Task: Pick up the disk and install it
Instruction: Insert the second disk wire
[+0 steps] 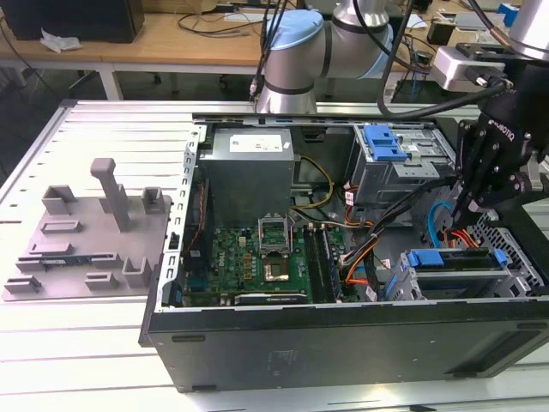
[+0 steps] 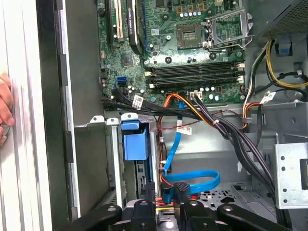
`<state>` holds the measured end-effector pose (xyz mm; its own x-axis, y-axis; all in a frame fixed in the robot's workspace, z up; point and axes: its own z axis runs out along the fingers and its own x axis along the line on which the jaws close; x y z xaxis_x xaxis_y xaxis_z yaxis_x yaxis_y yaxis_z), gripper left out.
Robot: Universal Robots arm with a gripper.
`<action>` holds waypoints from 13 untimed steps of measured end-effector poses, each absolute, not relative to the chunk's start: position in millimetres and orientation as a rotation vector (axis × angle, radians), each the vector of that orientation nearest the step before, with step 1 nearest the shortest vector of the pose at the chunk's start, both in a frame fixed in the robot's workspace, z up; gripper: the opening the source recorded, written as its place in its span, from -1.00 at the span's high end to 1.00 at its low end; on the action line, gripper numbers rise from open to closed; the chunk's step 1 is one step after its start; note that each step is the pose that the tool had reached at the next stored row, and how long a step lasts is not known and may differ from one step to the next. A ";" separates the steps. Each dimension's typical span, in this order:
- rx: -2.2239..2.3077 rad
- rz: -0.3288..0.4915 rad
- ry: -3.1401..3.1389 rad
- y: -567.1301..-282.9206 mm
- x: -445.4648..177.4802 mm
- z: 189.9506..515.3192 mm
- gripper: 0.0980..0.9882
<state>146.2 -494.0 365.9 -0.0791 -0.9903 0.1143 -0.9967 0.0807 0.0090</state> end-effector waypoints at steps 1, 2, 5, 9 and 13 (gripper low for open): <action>2.069 0.107 -2.242 -494.0 146.2 365.9 0.86; 2.069 0.106 -2.242 -494.0 146.2 365.9 0.86; 2.069 0.106 -2.243 -494.3 146.2 365.9 0.86; 2.072 0.099 -2.246 -499.3 146.2 365.9 0.86; 2.077 0.088 -2.251 -511.2 146.2 365.9 0.86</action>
